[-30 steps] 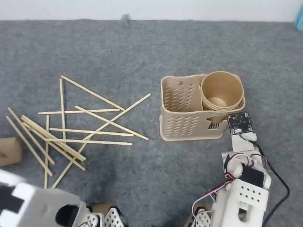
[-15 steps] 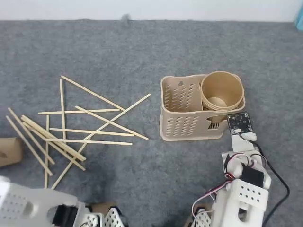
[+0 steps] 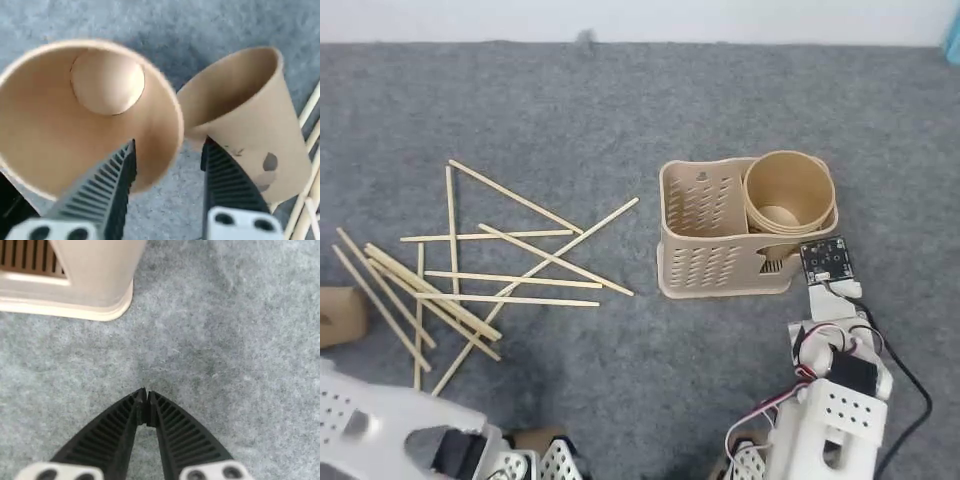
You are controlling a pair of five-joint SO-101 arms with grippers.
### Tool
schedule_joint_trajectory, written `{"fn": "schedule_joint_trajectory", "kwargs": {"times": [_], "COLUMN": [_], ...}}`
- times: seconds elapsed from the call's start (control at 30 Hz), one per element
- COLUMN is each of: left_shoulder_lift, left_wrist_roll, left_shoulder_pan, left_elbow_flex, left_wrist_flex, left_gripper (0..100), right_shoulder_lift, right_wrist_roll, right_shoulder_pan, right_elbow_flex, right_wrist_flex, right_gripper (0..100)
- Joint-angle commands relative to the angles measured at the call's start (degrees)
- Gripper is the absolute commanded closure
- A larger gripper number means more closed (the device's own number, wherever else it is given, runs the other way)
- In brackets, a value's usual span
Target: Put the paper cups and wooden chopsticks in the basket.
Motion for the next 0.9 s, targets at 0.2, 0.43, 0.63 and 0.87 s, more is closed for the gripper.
{"fn": "schedule_joint_trajectory", "kwargs": {"times": [0.2, 0.43, 0.63, 0.87], "left_shoulder_lift": [3.8, 3.3, -0.1, -13.8], "left_wrist_roll": [0.4, 0.4, 0.4, 0.7], "left_shoulder_pan": [0.3, -0.7, -0.7, 0.7], "left_elbow_flex": [-10.8, -14.5, -17.5, -12.2], "left_wrist_flex": [1.8, 1.9, 2.0, 2.0], "left_gripper": [100, 99, 99, 99], "right_shoulder_lift": [-0.9, -0.9, -0.9, -0.9], "right_wrist_roll": [0.5, 0.4, 0.4, 0.3], "right_shoulder_pan": [0.0, 0.0, 0.0, 0.0], "right_elbow_flex": [-0.4, -0.4, -0.4, -0.4], "right_wrist_flex": [0.4, 0.4, 0.4, 0.4], "right_gripper": [99.1, 99.1, 99.1, 99.1]}}
